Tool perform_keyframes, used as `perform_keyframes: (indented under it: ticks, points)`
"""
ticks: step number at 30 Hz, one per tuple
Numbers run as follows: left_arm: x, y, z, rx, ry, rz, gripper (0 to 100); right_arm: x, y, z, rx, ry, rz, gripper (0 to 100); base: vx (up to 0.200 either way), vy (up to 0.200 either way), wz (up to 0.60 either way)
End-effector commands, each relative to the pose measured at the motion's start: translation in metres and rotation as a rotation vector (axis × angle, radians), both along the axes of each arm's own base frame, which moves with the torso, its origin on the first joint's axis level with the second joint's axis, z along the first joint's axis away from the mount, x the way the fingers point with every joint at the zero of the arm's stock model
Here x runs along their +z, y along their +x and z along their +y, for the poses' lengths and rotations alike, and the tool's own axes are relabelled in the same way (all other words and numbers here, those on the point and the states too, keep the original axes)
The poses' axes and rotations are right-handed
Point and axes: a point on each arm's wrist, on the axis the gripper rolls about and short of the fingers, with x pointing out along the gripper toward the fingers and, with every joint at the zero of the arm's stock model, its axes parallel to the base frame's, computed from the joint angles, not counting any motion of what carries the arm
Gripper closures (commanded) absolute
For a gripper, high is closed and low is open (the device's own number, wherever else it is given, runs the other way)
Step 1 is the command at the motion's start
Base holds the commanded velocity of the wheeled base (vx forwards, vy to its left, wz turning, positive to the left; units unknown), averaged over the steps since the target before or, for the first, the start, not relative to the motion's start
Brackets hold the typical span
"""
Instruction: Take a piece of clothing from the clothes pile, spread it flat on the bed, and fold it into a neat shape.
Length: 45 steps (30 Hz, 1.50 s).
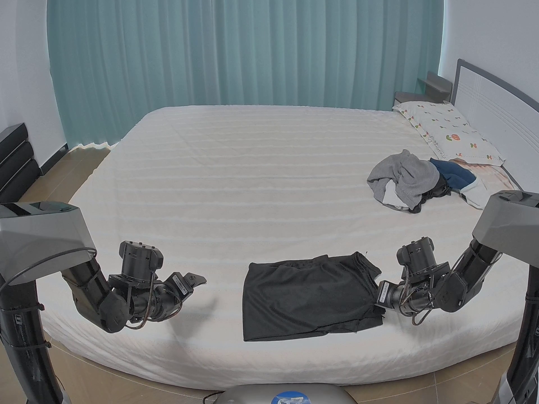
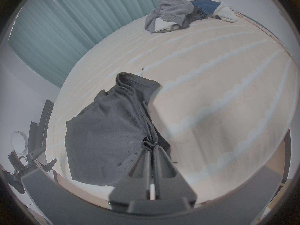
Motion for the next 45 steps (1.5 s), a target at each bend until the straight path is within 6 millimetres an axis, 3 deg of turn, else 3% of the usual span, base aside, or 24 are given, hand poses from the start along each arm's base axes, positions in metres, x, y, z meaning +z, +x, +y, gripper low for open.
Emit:
perform_keyframes:
  ticks: [1, 8, 9, 15, 20, 22, 32, 41, 42, 45]
  points:
    - [-0.002, 0.000, 0.000, -0.001, 0.002, 0.005, 0, 0.002, -0.012, -0.011, -0.004, -0.006, 0.020, 100, 0.000, 0.000, 0.00]
    - [-0.002, 0.000, -0.001, -0.002, 0.001, 0.005, 0, -0.008, -0.015, -0.013, 0.013, -0.010, 0.039, 100, 0.000, 0.000, 0.00]
    - [-0.002, 0.000, -0.001, -0.002, 0.001, 0.005, 0, -0.008, -0.015, -0.013, 0.016, -0.011, 0.035, 0, 0.000, 0.000, 0.00]
    - [-0.002, 0.000, 0.000, 0.000, 0.001, 0.005, 0, -0.003, -0.019, -0.017, 0.036, -0.016, -0.029, 0, 0.000, 0.000, 0.00]
    - [-0.002, 0.000, 0.000, 0.001, 0.000, 0.006, 0, 0.018, -0.004, -0.022, 0.016, 0.053, -0.154, 0, 0.000, 0.000, 0.00]
    - [-0.003, 0.000, 0.000, 0.001, 0.001, 0.009, 0, 0.026, 0.017, -0.021, 0.015, 0.086, -0.207, 0, 0.000, 0.000, 0.00]
    - [-0.006, -0.001, 0.000, 0.001, 0.003, 0.019, 0, -0.017, 0.082, 0.005, -0.038, 0.169, -0.210, 0, 0.000, 0.000, 0.00]
    - [-0.008, 0.000, -0.001, -0.002, 0.006, 0.024, 0, -0.020, 0.102, 0.013, -0.075, 0.211, -0.223, 0, 0.000, 0.000, 0.00]
    - [-0.008, 0.000, -0.001, -0.002, 0.007, 0.026, 0, -0.020, 0.103, 0.012, -0.077, 0.210, -0.220, 100, 0.000, 0.000, 0.00]
    - [-0.008, 0.000, -0.001, -0.002, 0.007, 0.026, 0, -0.021, 0.102, 0.012, -0.079, 0.202, -0.201, 100, 0.000, 0.000, 0.00]
